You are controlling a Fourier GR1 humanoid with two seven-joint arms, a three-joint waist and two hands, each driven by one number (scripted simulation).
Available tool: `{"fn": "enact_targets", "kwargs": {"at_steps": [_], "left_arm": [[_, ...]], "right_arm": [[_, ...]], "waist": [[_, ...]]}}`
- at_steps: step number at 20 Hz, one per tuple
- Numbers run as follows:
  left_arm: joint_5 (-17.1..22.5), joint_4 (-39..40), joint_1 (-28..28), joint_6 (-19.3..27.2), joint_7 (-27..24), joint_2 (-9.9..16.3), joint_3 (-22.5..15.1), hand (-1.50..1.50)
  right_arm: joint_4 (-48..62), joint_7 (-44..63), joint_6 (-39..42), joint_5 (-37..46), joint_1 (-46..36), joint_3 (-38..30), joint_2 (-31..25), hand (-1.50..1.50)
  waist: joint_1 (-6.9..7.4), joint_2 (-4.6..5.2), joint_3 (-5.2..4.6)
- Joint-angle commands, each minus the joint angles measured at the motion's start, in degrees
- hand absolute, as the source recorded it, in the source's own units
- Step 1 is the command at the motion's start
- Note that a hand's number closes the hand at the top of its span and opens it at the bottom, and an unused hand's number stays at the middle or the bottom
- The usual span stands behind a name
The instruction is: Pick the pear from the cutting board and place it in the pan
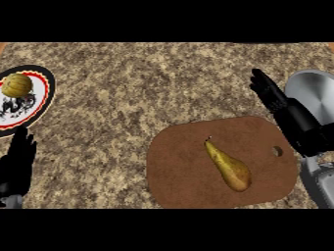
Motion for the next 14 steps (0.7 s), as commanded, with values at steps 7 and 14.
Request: {"fn": "enact_targets", "kwargs": {"at_steps": [7,14], "left_arm": [[-3.6,-8.1,-10.9,-7.1,-0.5,1.0,-8.3,0.0],[-4.1,-10.2,-14.4,-5.5,5.1,1.5,-8.5,0.0]], "right_arm": [[-4.7,-5.3,24.5,-1.7,-17.1,8.3,-5.3,1.5],[3.8,-35.1,34.4,8.1,-11.2,-3.8,-17.6,-1.5]], "waist": [[1.45,-1.59,-0.13],[0.46,-1.25,0.07]]}}
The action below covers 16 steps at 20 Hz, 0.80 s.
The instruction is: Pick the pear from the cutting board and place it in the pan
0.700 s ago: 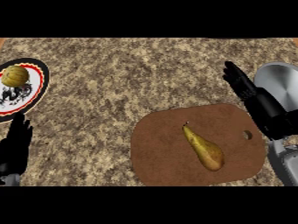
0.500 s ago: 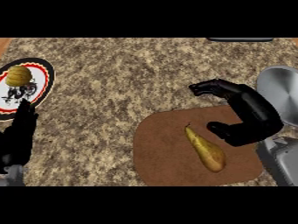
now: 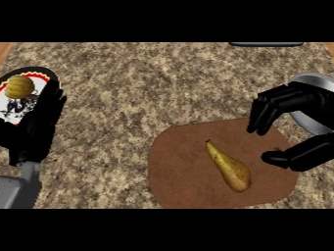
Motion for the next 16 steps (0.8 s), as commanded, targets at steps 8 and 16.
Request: {"fn": "enact_targets", "kwargs": {"at_steps": [8,16], "left_arm": [[-0.5,0.3,-2.2,-2.6,1.2,0.0,0.3,0.0],[-2.9,-2.2,1.4,-0.5,1.2,-2.8,-2.0,0.0]], "right_arm": [[10.3,-26.1,2.1,20.5,-8.8,0.9,-9.4,-1.5],[-1.0,-13.8,-4.6,34.4,-12.5,13.5,-7.6,-1.5]], "waist": [[0.99,0.04,-0.21],[0.66,-0.41,-0.27]]}}
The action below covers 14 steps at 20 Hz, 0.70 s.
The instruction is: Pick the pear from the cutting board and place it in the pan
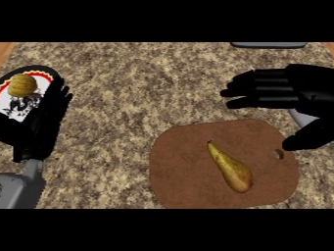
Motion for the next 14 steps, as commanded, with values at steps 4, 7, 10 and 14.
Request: {"fn": "enact_targets", "kwargs": {"at_steps": [4,7,10,14], "left_arm": [[1.6,-0.1,0.4,-3.3,1.0,1.6,2.4,0.0],[0.1,-1.1,2.0,-1.3,-0.4,-0.2,1.6,0.0],[0.5,-0.9,1.0,-3.0,0.9,1.3,2.1,0.0],[-2.3,1.2,-0.2,-0.8,-0.2,-2.2,1.1,0.0]], "right_arm": [[-3.8,4.2,3.4,12.2,-5.7,9.2,2.4,-1.5],[-9.1,5.8,6.8,17.5,-3.5,14.7,-1.7,-1.5],[-6.8,8.7,8.0,23.7,-4.4,20.7,-0.4,-1.5],[-11.1,8.0,10.0,26.2,-2.5,19.8,-2.4,-1.5]], "waist": [[0.07,-0.08,-0.05],[-0.74,-0.39,-0.05],[-0.24,-0.17,-0.04],[-1.09,-0.14,-0.01]]}}
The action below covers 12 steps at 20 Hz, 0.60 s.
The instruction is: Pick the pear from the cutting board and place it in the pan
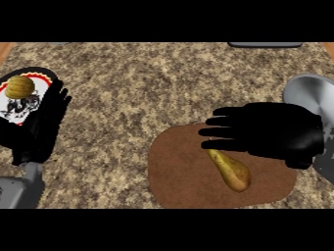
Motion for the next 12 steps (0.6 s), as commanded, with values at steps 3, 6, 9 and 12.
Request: {"fn": "enact_targets", "kwargs": {"at_steps": [3,6,9,12], "left_arm": [[-2.0,1.5,0.8,-0.5,-2.0,-2.3,0.3,0.0],[-0.4,0.3,0.8,-2.0,-1.0,-1.2,2.2,0.0],[-1.2,-3.5,1.8,-1.3,3.0,0.2,2.5,0.0],[-1.8,-0.5,1.6,-3.3,0.3,-0.9,3.4,0.0]], "right_arm": [[-3.4,-1.6,2.0,8.2,2.5,2.6,1.2,-1.5],[-5.5,-1.8,-2.7,14.4,3.7,3.4,-2.2,-1.5],[-11.3,-0.9,-2.0,15.3,6.3,-0.5,-4.5,-1.5],[-14.7,0.4,-1.3,19.0,11.1,-0.6,-3.0,-1.5]], "waist": [[-0.17,0.08,0.02],[-0.21,0.06,0.04],[-0.34,-0.07,0.06],[-0.47,-0.01,0.04]]}}
